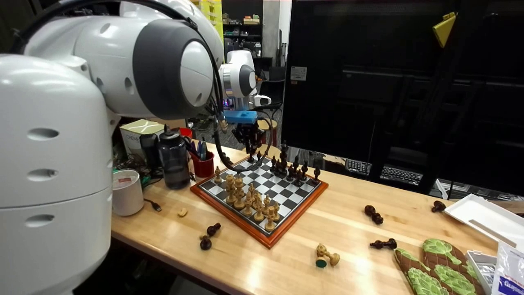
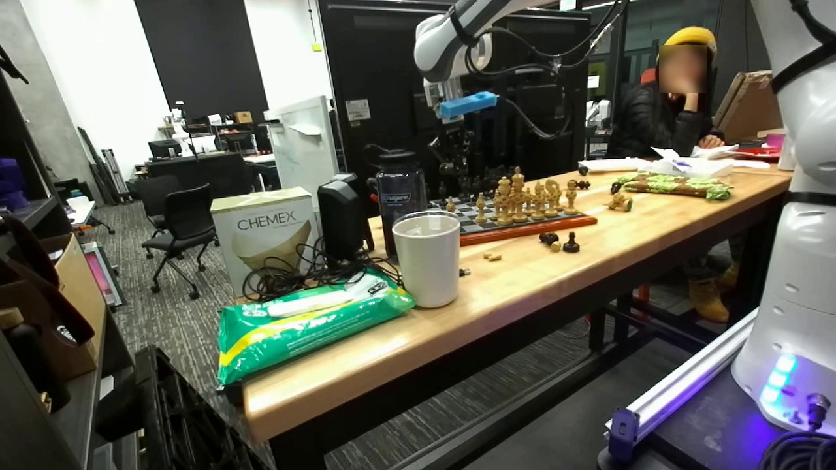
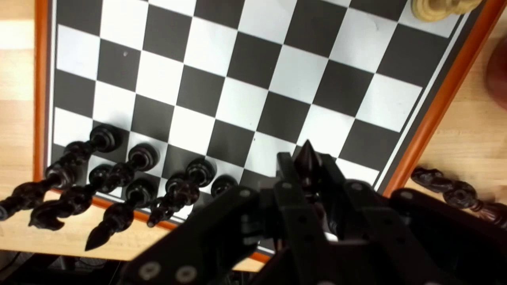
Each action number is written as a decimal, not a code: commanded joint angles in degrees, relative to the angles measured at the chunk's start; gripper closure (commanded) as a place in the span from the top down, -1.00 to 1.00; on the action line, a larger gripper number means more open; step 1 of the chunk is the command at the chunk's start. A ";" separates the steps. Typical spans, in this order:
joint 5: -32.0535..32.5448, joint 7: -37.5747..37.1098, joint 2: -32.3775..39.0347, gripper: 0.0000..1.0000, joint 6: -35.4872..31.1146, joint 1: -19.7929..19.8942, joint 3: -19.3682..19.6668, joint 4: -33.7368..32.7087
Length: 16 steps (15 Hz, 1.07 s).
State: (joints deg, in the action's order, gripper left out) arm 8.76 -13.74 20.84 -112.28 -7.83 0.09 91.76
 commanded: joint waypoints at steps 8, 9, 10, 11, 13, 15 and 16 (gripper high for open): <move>-9.02 15.10 -8.76 -0.91 1.94 6.48 -0.61 13.56; -9.92 19.22 -8.30 -0.91 2.86 7.57 -0.61 13.22; -10.71 22.96 -7.81 -0.91 3.86 8.47 -0.64 12.85; -11.30 27.45 -7.15 -0.91 5.08 9.41 -0.72 12.09; -10.98 34.14 -6.05 -0.91 7.81 10.66 -0.65 10.45; -10.54 40.43 -5.13 -0.91 9.65 11.66 -0.79 9.05; -10.25 43.62 -4.50 -0.91 10.38 12.05 -0.90 8.21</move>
State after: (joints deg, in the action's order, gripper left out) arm -1.35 21.81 14.90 -105.13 2.91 -0.05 102.86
